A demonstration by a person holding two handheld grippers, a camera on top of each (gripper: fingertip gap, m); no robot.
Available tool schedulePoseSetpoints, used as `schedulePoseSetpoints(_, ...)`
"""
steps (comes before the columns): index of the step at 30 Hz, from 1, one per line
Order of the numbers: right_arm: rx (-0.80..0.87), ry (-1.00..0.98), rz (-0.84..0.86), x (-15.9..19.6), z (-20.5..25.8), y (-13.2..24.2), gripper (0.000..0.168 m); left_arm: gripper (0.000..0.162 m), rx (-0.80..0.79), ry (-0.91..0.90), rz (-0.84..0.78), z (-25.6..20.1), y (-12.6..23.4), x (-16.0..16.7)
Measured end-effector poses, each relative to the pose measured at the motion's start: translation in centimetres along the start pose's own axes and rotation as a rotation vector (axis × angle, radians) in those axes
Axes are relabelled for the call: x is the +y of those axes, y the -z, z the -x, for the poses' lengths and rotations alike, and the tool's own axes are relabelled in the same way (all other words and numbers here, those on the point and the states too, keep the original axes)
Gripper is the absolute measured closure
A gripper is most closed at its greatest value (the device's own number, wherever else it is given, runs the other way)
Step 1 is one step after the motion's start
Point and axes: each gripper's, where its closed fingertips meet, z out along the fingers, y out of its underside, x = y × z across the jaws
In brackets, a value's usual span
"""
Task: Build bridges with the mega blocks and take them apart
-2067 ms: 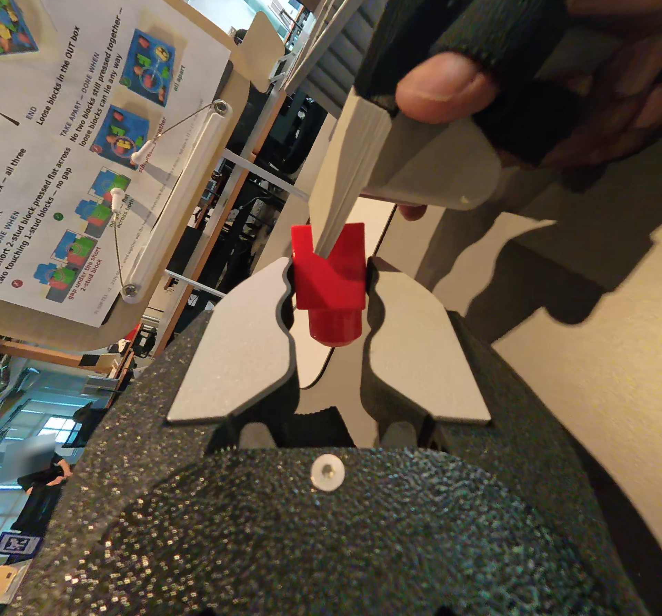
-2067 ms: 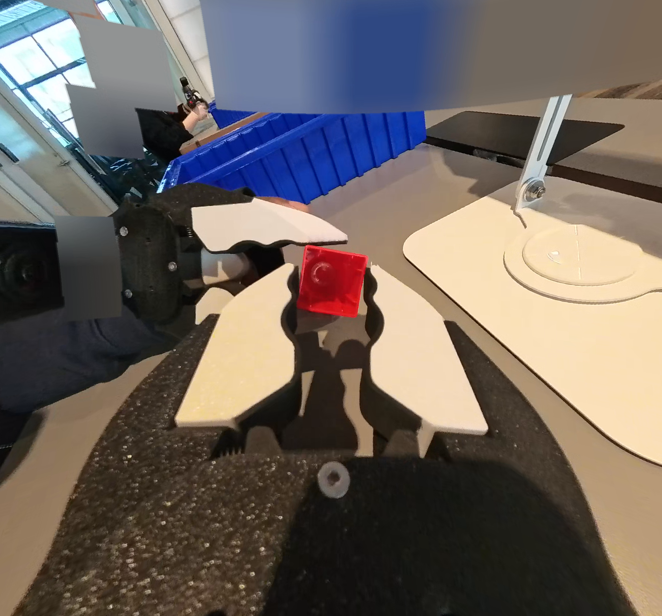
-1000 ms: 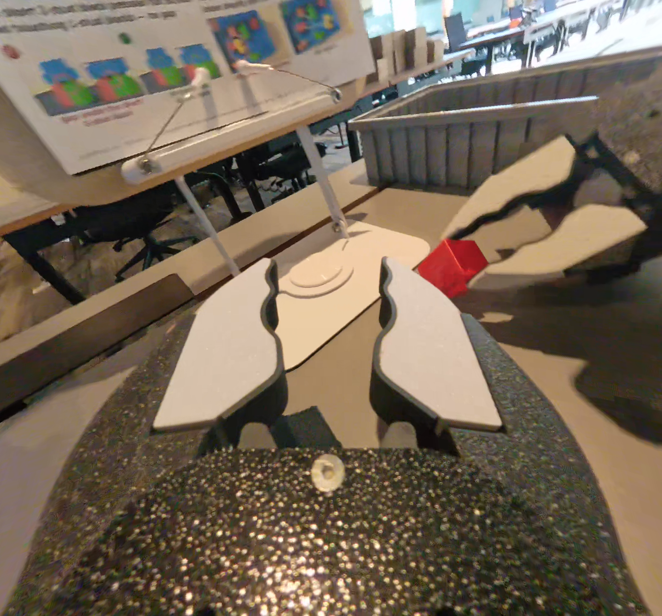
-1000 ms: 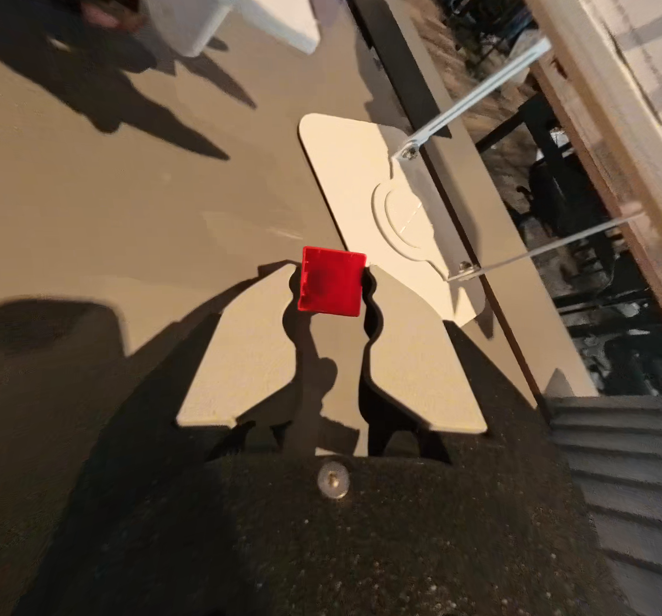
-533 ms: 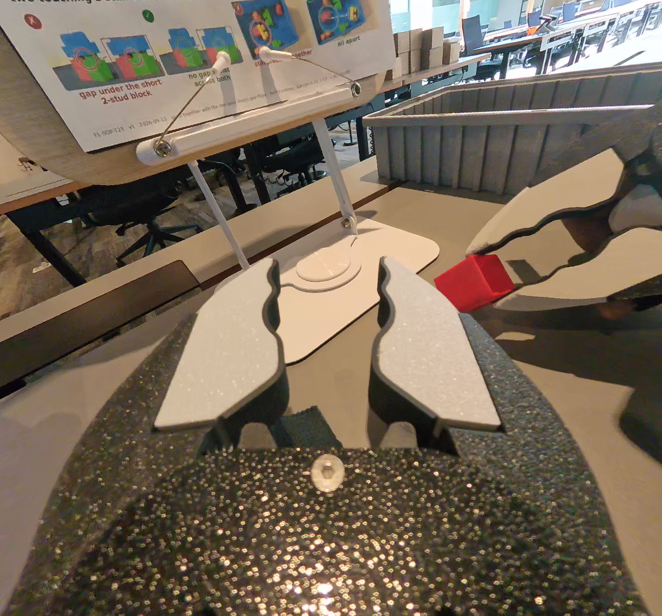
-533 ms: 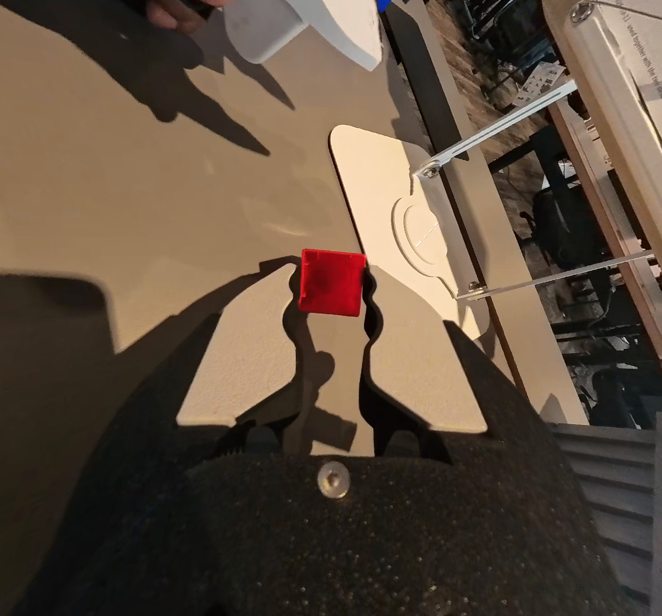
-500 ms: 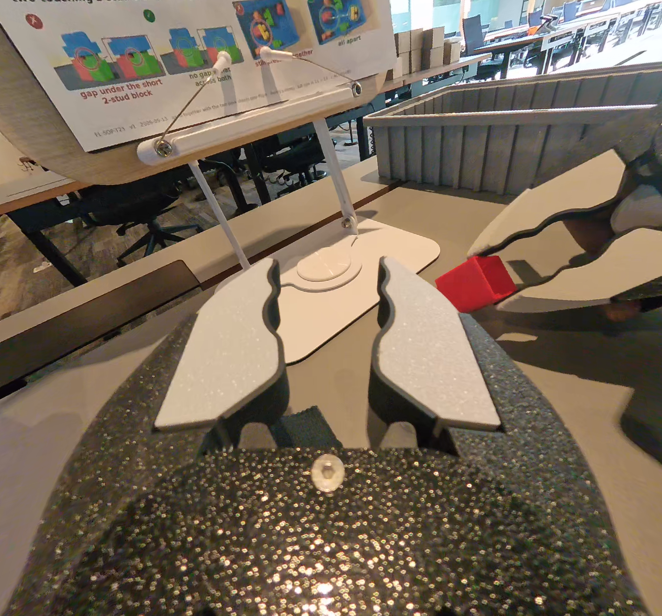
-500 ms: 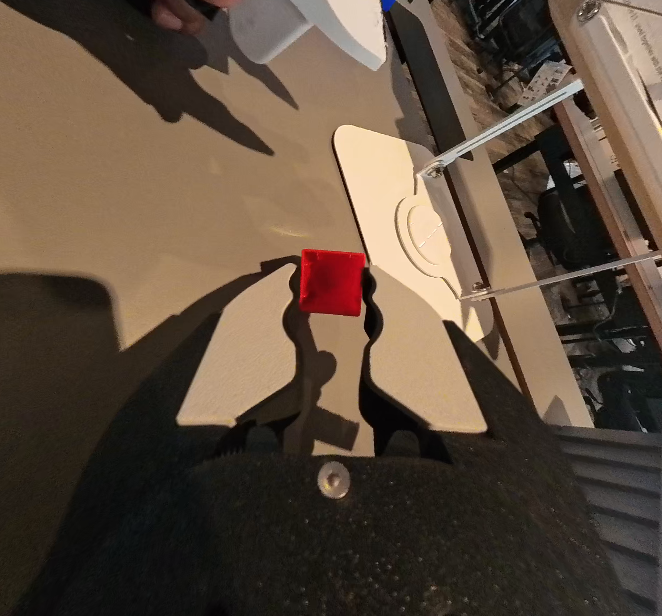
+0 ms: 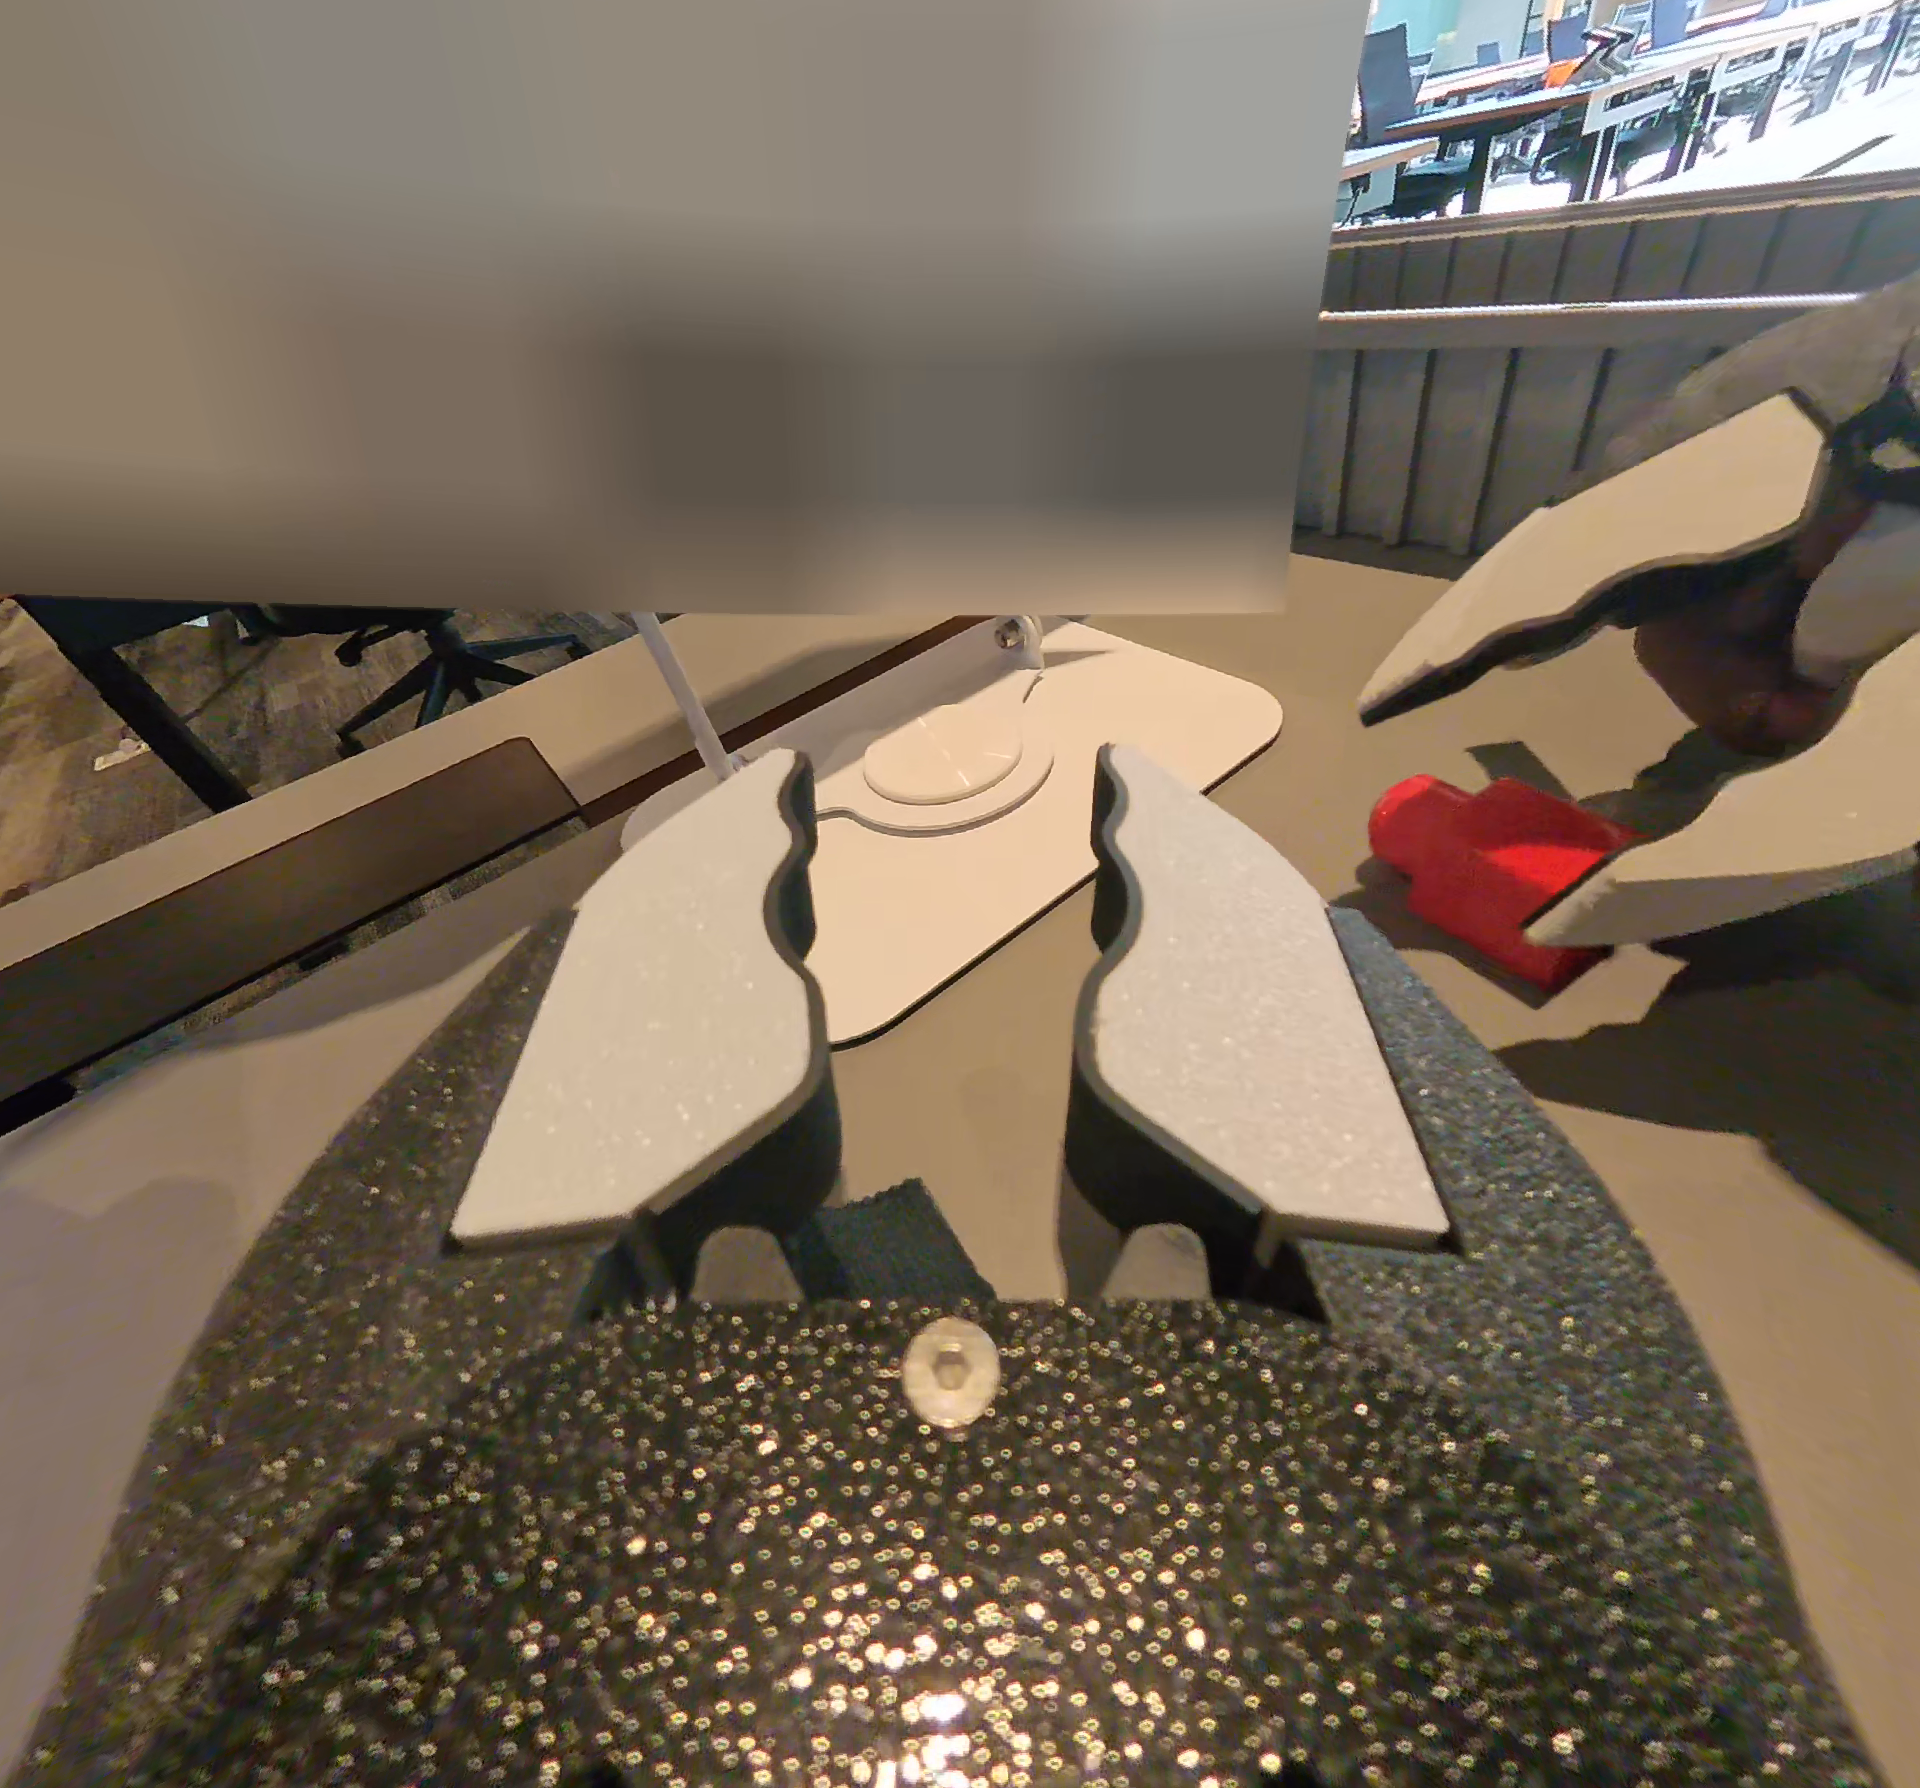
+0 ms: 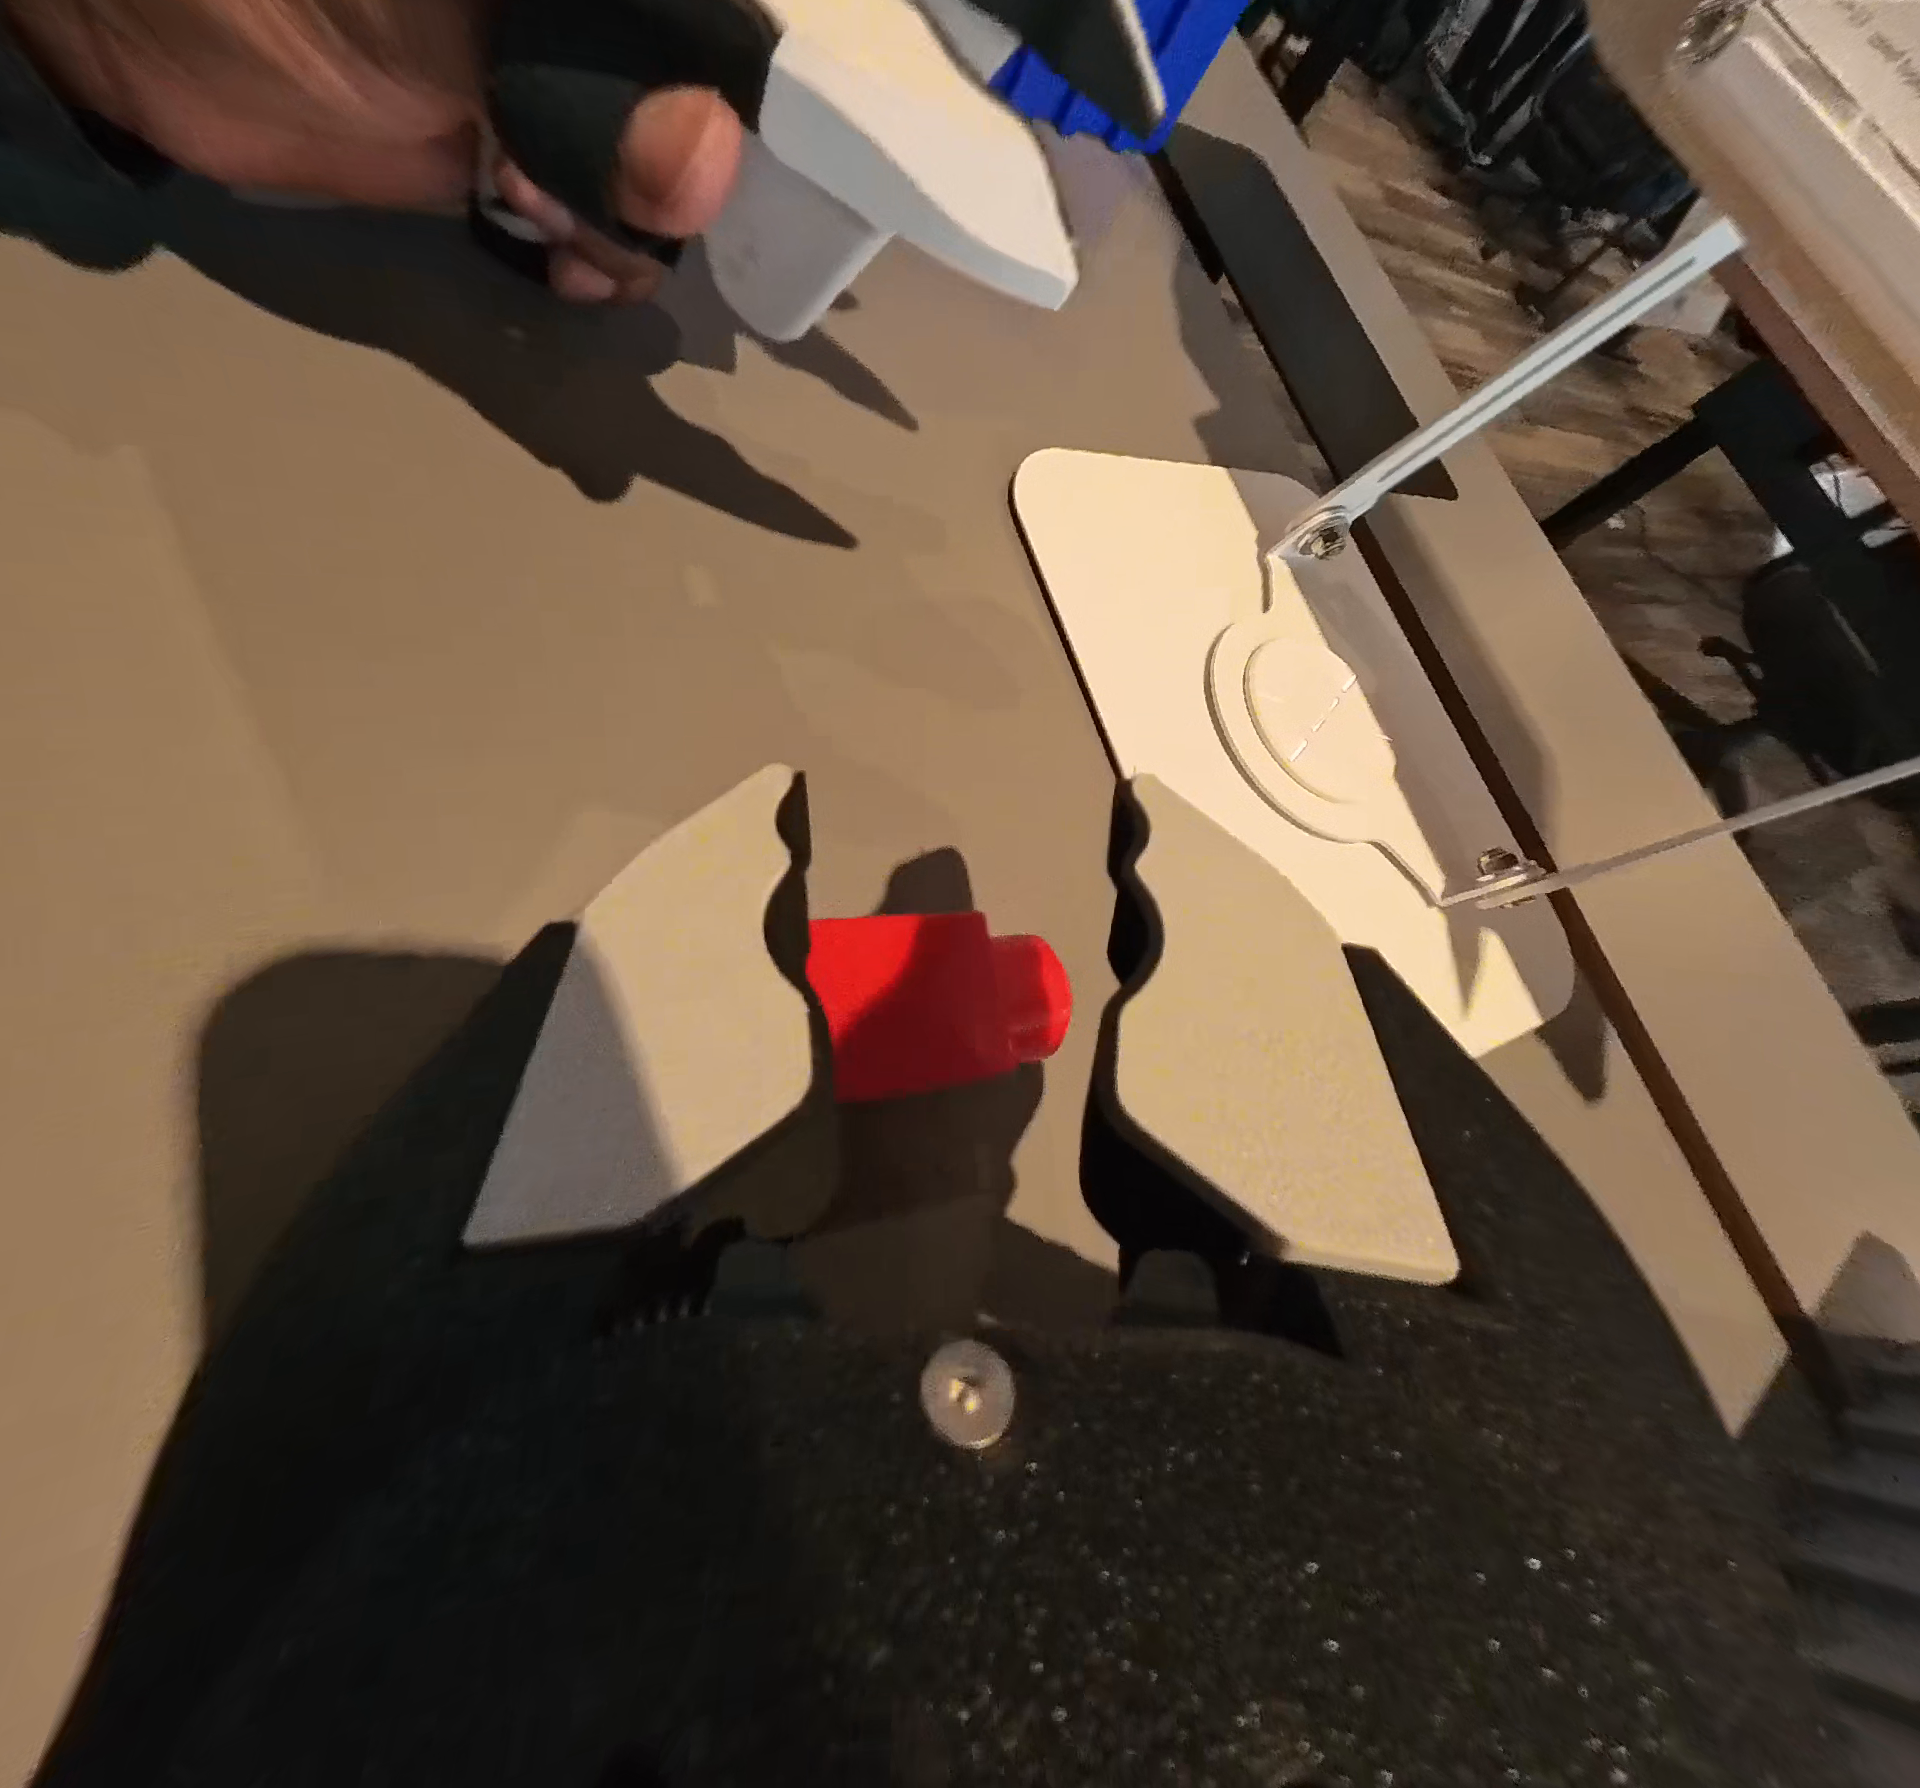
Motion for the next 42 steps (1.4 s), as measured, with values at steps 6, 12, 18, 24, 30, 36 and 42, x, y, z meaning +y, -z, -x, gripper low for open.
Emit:
schedulePoseSetpoints(6,0.104,-0.126,-0.141,-1.2,-2.8,1.3,0.118,0.112,-0.005,0.005,0.004,0.1,0.0,0.1)
schedulePoseSetpoints(12,0.284,-0.185,-0.205,-0.2,-6.0,2.0,0.123,0.112,-0.008,0.007,0.014,0.1,-0.1,0.4)
schedulePoseSetpoints(18,0.303,-0.282,-0.305,-0.3,-7.0,2.6,0.127,0.113,-0.013,0.004,0.020,0.1,-0.1,0.5)
schedulePoseSetpoints(24,0.301,-0.336,-0.333,-0.2,-7.6,2.9,0.129,0.114,-0.017,0.008,0.020,0.2,-0.1,0.5)
schedulePoseSetpoints(30,0.310,-0.383,-0.340,0.1,-8.1,3.1,0.134,0.115,-0.023,0.052,0.002,0.7,0.1,0.3)
schedulePoseSetpoints(36,0.306,-0.430,-0.351,0.4,-8.6,3.2,0.136,0.115,-0.022,0.049,0.005,0.7,0.1,0.3)
schedulePoseSetpoints(42,0.288,-0.464,-0.377,0.3,-8.8,3.3,0.134,0.115,-0.025,0.055,0.003,0.8,0.2,0.3)
